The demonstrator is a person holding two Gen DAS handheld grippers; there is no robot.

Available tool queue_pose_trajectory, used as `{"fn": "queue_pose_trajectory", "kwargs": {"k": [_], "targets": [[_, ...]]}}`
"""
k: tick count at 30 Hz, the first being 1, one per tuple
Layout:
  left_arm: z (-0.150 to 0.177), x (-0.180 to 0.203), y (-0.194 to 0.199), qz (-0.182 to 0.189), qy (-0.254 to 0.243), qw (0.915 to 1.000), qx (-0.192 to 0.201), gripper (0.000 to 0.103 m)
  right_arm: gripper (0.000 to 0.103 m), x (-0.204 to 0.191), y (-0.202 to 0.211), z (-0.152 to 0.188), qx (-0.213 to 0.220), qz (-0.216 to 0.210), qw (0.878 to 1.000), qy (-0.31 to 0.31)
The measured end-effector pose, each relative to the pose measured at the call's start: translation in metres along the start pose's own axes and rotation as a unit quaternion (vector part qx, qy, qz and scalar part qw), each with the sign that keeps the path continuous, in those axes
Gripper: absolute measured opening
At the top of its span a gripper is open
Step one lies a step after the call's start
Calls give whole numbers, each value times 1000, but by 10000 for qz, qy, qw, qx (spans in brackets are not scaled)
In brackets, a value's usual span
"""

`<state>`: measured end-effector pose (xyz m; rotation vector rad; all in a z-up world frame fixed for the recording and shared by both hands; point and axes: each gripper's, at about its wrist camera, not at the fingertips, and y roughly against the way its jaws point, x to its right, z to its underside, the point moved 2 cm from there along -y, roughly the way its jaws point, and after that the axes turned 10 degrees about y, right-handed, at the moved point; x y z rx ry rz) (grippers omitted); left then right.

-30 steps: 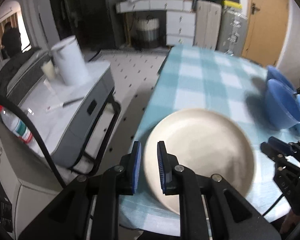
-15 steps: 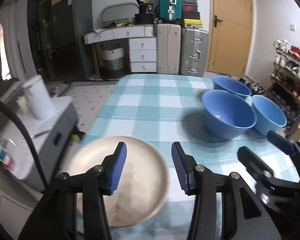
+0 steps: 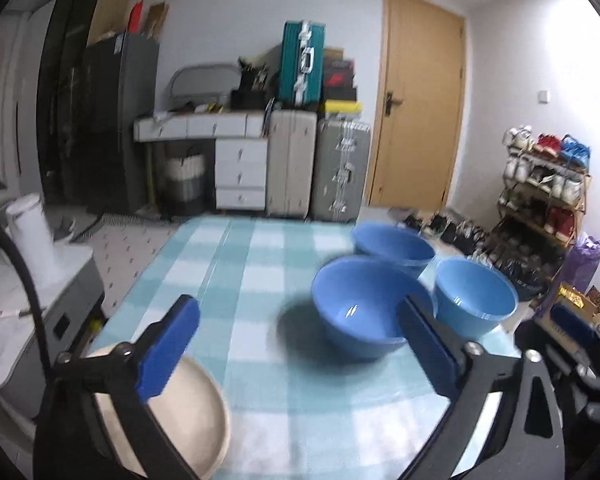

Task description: Organize plates and bowls

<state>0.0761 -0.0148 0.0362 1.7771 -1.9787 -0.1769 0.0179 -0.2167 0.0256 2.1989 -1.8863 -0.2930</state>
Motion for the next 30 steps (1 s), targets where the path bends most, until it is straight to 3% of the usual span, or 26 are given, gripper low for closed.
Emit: {"fn": "queue_pose_trajectory", "kwargs": {"k": [5,8,14,22,26,30], "targets": [[4,5,-1,114,-100,9997,178,103,101,-1,7,-3,49,-69,9999,70],[12,0,-12,-110,-137,9997,-139,103,101,-7,6,-4,38,-79,9998,192],[4,-22,-4,25,210,9998,-32,103,101,-19,3,-3,55,-89,9995,304],[12,-34,-4,-129,245,9995,-157,103,101,-6,0,-1,171,303,9994,61],[14,-29,2,-152,64,9999,-8,103,101,-15,8,-4,521,589,9961,407],[16,-24,2,-145,-78,9999,-2,103,101,-29,5,-3,441,646,9935,824]]}}
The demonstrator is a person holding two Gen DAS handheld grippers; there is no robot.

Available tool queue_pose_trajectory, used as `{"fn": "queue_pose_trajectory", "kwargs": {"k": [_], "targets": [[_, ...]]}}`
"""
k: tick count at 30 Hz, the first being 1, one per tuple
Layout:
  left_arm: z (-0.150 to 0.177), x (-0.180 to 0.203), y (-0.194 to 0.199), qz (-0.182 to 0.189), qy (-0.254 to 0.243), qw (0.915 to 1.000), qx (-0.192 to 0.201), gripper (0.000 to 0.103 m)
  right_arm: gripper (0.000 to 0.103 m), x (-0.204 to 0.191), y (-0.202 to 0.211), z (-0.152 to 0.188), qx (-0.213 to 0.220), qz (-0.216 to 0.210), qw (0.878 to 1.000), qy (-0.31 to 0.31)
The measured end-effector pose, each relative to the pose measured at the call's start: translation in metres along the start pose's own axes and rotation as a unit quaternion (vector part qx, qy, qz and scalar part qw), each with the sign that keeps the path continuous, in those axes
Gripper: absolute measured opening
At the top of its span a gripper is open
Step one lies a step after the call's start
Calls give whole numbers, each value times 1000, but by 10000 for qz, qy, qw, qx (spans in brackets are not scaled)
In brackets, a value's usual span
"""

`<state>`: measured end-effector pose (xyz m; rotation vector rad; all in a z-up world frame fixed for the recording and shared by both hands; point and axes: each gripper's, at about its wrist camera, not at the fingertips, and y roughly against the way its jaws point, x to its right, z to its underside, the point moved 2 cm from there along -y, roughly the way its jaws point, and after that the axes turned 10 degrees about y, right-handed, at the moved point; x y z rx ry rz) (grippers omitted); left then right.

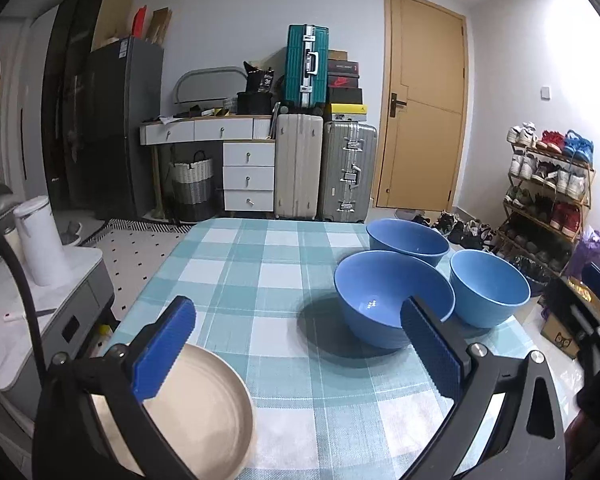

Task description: Organize plates and bowls

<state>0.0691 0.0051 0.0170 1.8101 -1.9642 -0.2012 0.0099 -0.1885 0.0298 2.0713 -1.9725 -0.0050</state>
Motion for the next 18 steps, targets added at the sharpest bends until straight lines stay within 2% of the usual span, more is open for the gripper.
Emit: {"fn": "queue_pose_trajectory", "kwargs": {"k": [9,18], "targets": [[5,11,1,223,-167,9995,-129,103,101,-8,-7,2,-131,0,9998,166],[7,16,-1,156,-252,9994,-185,103,101,4,-13,8,-335,76,9994,-39]]}}
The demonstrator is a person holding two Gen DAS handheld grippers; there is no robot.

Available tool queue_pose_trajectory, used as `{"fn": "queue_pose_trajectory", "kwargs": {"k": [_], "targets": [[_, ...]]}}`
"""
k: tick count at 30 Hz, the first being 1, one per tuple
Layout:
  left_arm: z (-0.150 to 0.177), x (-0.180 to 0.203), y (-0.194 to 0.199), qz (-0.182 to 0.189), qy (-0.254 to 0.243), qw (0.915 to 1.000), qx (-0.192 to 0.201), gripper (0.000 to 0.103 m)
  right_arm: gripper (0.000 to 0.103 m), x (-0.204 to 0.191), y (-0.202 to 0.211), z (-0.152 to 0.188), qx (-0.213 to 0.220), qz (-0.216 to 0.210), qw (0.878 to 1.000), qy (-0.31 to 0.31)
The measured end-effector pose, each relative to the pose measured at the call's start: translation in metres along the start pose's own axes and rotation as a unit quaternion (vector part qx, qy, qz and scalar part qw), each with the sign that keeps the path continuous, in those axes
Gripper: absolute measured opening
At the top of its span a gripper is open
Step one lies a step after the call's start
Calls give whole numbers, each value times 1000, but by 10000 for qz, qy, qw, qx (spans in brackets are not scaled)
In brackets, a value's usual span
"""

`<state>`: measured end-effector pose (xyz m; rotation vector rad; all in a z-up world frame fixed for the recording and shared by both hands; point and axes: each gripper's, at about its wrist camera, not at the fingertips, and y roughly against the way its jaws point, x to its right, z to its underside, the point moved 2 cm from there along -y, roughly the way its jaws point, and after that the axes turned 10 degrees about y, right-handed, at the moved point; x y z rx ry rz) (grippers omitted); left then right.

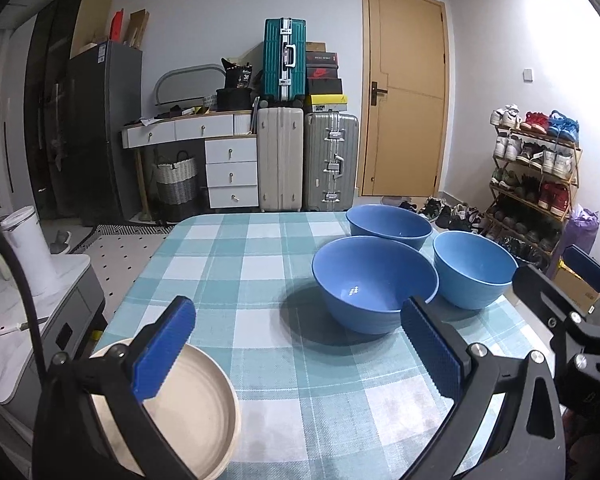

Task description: Organize plates and bowls

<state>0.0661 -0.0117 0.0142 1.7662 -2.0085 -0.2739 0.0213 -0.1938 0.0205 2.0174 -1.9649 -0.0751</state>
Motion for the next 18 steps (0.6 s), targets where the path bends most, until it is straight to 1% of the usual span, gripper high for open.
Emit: {"fn": "queue_pose_trajectory", "kwargs": {"k": [3,5,6,11,13,15,16,17,18], "targets": [[-2,-4,0,49,101,9999,-27,103,101,4,-2,1,-112,1,9999,-130],[-4,-8,2,41,194,9998,5,103,101,7,-7,4,-355,-58,9988,-337],[-5,-10,2,18,234,9997,28,103,101,11,-11,6,-485,-145,9974,-506],[-10,-29,2,-40,588,9983,6,103,101,25,-20,14,-750,-353,9916,-990],[-11,-37,0,-59,754,9971,-59,103,101,33,-26,19,-923,-482,9861,-1298],[-12,-45,-2,75,948,9953,-162,103,101,41,-36,28,-1159,-588,9777,-1650],[-13,-49,-2,149,1044,9943,-182,103,101,43,-39,31,-1285,-532,9743,-1772],[-14,-52,-2,188,1106,9935,-182,103,101,46,-45,38,-1540,-364,9678,-1955],[-15,-55,-1,216,1180,9926,-169,103,101,46,-50,42,-1711,-296,9628,-2070]]}}
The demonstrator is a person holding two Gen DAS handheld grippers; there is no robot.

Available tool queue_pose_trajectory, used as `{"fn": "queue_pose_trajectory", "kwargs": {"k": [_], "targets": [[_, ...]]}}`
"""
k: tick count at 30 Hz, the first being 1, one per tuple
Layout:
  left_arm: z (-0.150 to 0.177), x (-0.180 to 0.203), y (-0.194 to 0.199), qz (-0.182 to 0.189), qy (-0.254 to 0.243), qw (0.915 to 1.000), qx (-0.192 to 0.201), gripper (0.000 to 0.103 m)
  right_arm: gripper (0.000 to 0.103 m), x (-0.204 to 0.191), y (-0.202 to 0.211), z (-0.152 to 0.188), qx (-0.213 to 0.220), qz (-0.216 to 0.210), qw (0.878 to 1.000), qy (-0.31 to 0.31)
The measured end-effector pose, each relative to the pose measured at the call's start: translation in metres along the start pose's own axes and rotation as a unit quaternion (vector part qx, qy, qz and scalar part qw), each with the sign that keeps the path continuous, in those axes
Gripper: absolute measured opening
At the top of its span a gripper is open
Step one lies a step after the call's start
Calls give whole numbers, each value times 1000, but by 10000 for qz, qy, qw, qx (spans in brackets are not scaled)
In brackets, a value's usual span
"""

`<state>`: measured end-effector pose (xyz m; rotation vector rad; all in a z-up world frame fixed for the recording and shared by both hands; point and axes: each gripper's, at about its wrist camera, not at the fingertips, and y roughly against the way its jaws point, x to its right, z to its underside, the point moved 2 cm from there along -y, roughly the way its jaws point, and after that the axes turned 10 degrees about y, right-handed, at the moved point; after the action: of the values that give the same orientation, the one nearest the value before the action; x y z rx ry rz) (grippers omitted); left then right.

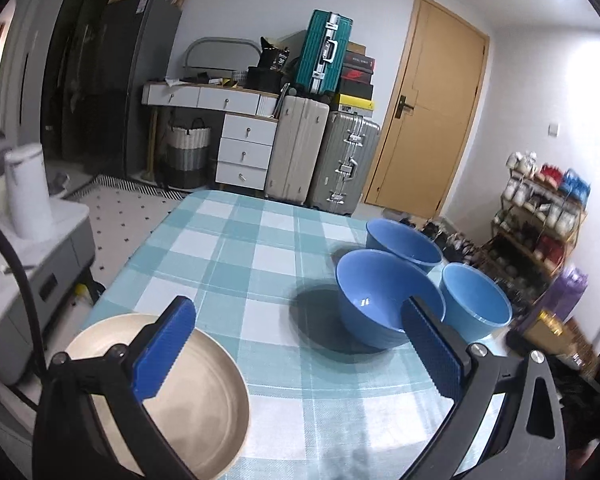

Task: Organize plates and bowls
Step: 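Move the right gripper to a blue bowl and close on its rim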

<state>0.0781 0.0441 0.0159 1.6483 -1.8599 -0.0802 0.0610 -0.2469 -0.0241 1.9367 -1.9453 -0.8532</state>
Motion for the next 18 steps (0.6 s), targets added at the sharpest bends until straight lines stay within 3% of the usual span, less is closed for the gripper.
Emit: {"fn": "queue_pose_trajectory", "kwargs": {"k": [4,10,15,18], "targets": [[-7,-11,5,96,273,9996,30,103,101,-2,-14,-2,-362,-259,9988,-226],[-11,-29,2,199,703,9972,-182,103,101,13,2,-41,46,171,9998,-45],[-11,-33,2,220,833,9960,-217,103,101,77,-3,-88,-74,1094,9932,-383],[-9,-25,2,247,684,9971,-216,103,101,120,-29,-102,-691,1062,9882,-862]]}}
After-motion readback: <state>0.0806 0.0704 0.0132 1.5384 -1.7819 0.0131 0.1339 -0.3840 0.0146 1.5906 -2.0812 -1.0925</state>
